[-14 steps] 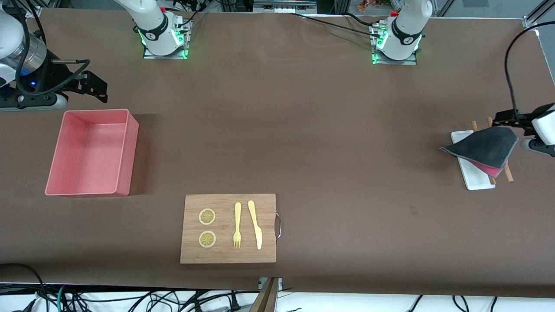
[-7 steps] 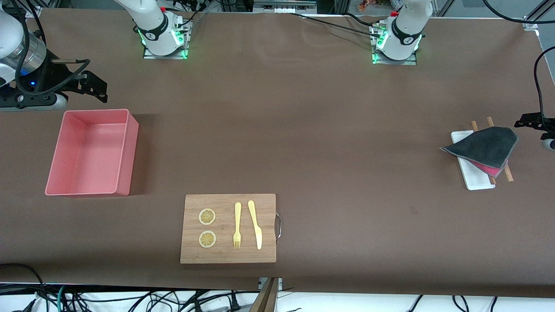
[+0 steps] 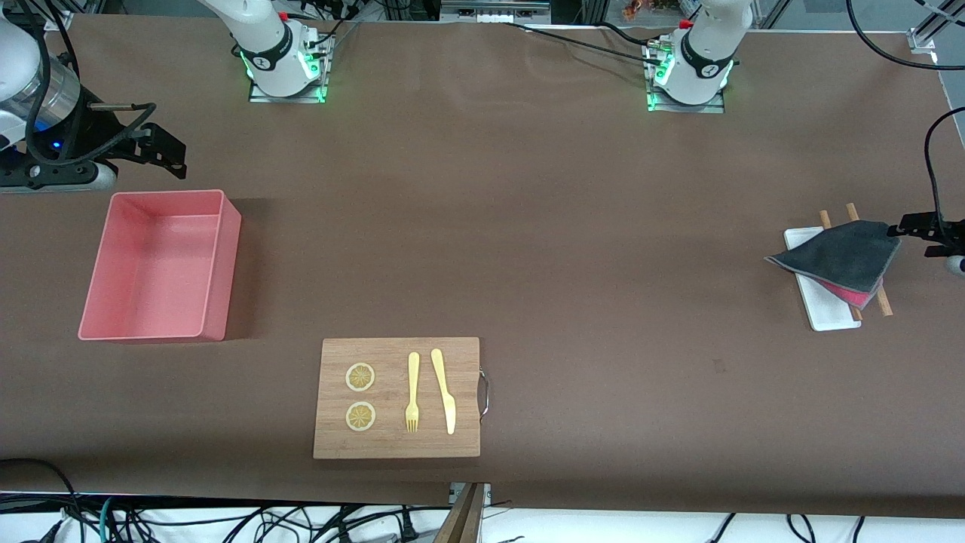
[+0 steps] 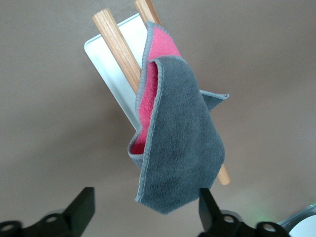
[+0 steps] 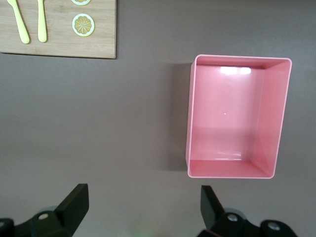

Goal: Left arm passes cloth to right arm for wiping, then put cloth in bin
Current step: 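Close the left gripper on the grey cloth and lift it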

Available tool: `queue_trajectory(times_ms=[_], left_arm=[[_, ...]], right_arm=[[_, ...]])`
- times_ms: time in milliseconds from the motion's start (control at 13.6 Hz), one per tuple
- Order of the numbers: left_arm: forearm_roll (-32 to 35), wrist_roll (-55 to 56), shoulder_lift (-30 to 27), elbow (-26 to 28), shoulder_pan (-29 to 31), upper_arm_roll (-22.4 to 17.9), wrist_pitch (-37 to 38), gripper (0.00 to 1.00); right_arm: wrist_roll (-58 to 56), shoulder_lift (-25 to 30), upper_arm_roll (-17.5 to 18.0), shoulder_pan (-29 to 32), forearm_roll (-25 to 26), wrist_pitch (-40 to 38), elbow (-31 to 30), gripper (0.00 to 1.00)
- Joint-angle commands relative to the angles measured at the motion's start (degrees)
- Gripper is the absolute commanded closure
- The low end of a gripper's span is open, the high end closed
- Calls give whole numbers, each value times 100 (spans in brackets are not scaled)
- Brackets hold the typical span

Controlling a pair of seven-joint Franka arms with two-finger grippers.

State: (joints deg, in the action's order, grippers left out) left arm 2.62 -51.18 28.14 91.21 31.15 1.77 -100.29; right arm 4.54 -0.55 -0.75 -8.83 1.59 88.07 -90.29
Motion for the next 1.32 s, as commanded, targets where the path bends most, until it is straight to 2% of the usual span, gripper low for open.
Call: queue_trajectory(times_ms=[0,73,147,366,513,806,1099,1246], left_arm=[[-104,-156,165,-209,58,61,71,53],[-104,-156,235,-209,58,61,71,60],[-104,-156,262,-209,58,61,71,73],[-157,-147,315,-200,67,61,80,74],[-122,-156,298,-218,67,61,89,100],[-87,-261,280,-559,23,87,342,100],[-139,-174,149,-1341,-135,131,1378,100],[-314,9,-35,-1553,-337,314,1845,100]], right_arm=[[3,-68,31,75,8,-79,161,0],[3,-59,31,66,8,-79,161,0],[3,-59,40,49,8,-71,161,0],[11,-59,49,31,8,-88,161,0],[20,-59,40,31,-1,-106,161,0],[20,-59,40,31,-1,-106,161,0],[20,-59,49,22,-1,-106,170,0],[65,-59,66,13,-1,-53,222,0]])
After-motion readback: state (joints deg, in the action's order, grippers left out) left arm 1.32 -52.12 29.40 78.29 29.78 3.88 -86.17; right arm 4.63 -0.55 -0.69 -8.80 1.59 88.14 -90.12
